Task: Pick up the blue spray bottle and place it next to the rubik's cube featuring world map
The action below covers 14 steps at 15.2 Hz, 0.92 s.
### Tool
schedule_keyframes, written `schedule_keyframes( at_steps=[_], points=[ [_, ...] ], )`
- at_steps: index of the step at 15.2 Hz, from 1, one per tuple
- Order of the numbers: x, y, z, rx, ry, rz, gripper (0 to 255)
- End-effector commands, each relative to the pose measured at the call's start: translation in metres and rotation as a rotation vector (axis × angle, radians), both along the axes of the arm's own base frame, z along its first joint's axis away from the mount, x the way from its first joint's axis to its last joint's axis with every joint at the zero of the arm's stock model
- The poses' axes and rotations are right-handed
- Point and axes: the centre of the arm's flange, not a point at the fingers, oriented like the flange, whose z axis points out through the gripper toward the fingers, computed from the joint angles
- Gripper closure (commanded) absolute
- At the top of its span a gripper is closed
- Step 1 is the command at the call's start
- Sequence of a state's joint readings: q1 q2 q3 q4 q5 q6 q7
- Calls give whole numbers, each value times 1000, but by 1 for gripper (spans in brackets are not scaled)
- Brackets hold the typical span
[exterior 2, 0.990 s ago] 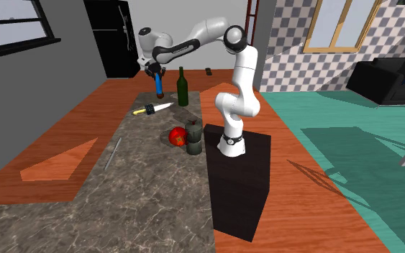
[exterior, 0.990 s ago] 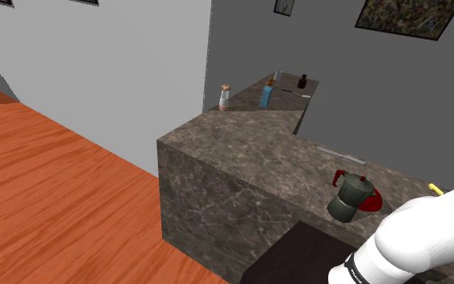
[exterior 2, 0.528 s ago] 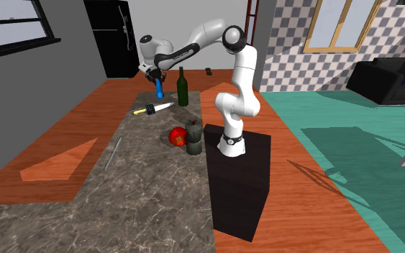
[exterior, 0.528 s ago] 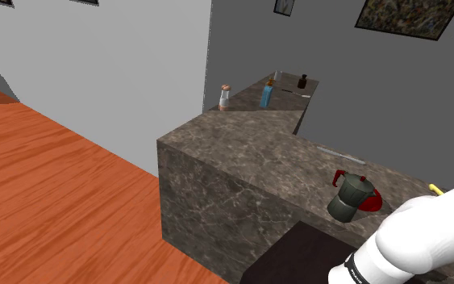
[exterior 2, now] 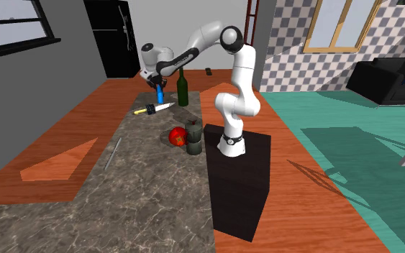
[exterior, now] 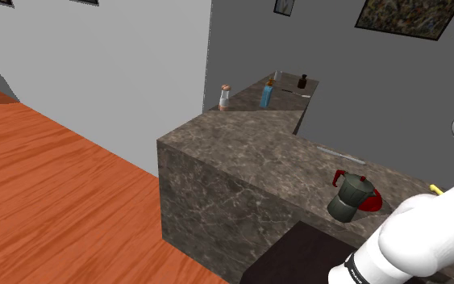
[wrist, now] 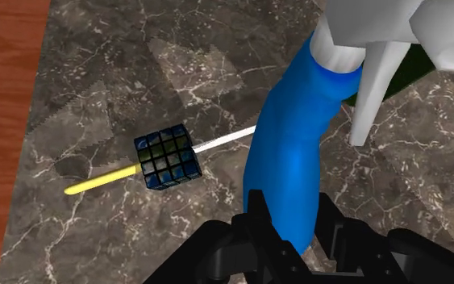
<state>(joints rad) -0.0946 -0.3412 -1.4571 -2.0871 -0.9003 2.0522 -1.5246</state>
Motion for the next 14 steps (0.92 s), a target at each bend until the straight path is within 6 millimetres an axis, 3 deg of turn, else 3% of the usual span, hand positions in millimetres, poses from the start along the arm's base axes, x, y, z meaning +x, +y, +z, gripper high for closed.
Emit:
schedule_keyframes(
  at_steps=[1, 14],
  points=[
    [1, 0, -12, 0, 0, 0, 255],
    [1, 0, -81, 0, 0, 0, 255]
  ],
)
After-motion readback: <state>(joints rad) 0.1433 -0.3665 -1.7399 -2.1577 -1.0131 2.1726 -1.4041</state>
